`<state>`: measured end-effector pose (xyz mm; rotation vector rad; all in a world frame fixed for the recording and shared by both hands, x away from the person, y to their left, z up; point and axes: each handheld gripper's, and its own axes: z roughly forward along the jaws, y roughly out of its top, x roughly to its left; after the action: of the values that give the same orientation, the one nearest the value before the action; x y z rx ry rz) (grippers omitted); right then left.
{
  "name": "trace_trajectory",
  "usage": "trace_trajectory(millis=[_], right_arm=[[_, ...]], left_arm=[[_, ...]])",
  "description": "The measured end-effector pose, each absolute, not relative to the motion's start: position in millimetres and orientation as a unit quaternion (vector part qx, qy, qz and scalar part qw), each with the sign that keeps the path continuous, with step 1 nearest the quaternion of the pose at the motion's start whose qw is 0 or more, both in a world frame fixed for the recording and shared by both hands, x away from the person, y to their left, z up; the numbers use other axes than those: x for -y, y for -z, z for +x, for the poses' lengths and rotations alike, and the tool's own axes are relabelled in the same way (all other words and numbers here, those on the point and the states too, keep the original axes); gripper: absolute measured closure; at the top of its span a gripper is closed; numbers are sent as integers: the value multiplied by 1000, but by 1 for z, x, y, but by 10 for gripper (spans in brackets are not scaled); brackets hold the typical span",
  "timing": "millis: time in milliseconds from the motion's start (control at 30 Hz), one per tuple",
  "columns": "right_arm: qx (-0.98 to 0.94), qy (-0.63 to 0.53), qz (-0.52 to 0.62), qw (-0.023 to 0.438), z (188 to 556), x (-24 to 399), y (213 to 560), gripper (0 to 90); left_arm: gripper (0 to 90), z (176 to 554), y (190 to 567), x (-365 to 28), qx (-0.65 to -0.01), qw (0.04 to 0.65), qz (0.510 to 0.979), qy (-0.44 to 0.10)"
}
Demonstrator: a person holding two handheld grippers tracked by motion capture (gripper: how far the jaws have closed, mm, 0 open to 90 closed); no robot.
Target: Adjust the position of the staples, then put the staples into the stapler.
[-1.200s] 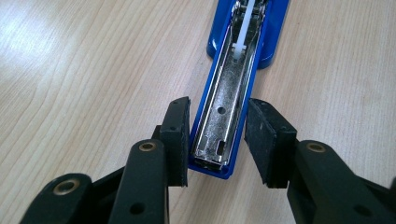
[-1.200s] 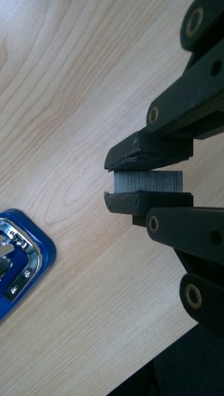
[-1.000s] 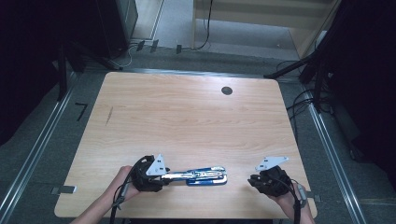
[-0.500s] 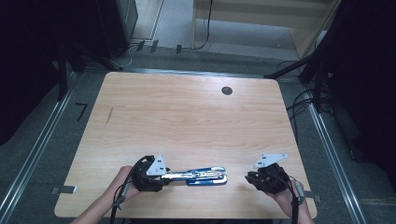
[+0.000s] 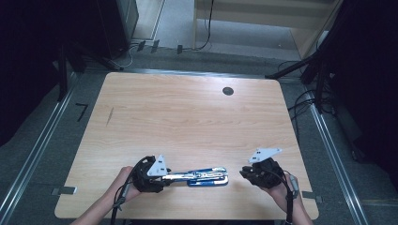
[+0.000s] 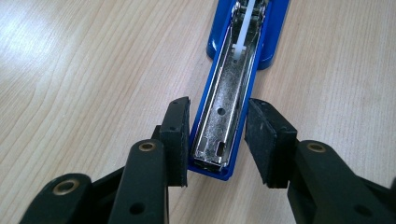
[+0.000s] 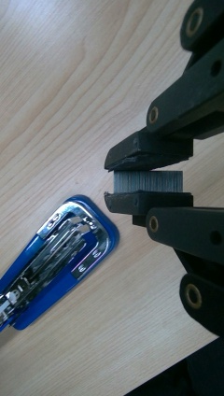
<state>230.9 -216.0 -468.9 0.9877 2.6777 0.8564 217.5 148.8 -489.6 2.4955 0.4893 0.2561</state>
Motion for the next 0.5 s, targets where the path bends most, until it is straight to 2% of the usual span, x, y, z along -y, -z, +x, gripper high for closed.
trace_trajectory(millis=[500], right_arm=[[-896, -300, 317, 86, 237, 209, 461, 786]], left_arm=[[612, 219, 490, -148, -183, 288, 935, -92]])
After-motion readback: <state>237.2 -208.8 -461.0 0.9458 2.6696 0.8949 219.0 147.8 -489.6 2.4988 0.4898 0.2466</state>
